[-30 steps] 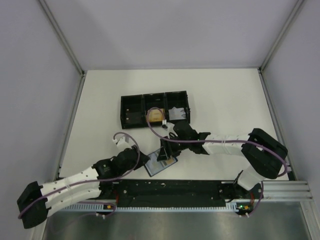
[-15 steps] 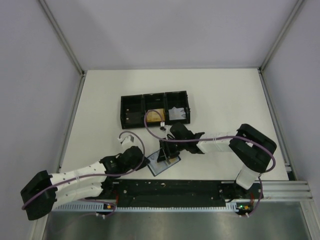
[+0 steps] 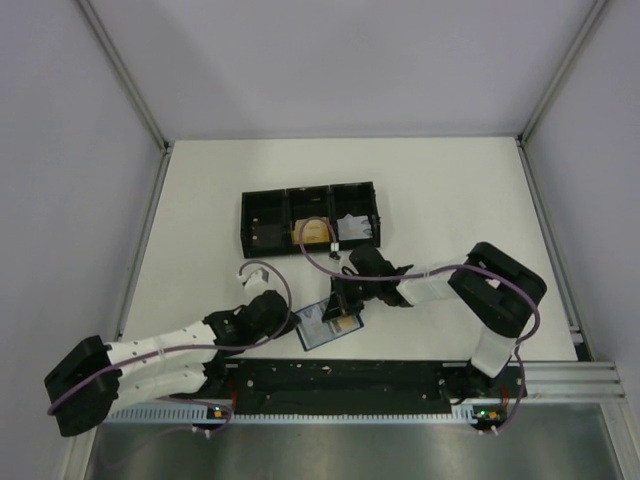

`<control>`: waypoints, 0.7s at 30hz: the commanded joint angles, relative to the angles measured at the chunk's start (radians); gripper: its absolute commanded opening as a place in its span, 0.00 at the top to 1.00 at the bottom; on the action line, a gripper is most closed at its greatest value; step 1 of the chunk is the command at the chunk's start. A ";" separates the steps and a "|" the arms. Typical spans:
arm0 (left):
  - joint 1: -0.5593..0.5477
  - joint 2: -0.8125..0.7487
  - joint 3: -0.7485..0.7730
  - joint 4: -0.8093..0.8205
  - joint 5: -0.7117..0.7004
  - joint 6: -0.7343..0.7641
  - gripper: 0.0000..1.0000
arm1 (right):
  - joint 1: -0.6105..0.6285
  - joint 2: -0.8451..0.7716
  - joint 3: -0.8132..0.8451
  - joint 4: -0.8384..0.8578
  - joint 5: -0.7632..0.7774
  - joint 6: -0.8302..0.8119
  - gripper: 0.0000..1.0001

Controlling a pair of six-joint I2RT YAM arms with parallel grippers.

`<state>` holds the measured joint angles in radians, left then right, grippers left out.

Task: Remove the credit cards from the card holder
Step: Remove the credit card from the card holder.

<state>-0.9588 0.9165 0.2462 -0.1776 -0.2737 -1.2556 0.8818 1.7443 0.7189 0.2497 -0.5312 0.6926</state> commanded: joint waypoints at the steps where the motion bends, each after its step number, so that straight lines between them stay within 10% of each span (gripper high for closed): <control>1: 0.011 0.080 -0.004 0.044 0.018 0.022 0.92 | -0.013 0.021 -0.021 0.177 -0.081 0.041 1.00; 21: 0.262 0.163 0.044 0.210 0.142 0.251 1.00 | -0.147 0.027 -0.095 0.278 -0.104 0.062 1.00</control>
<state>-0.7479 1.0504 0.2592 0.0254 -0.1364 -1.1263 0.7639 1.7618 0.6163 0.4751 -0.6338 0.7639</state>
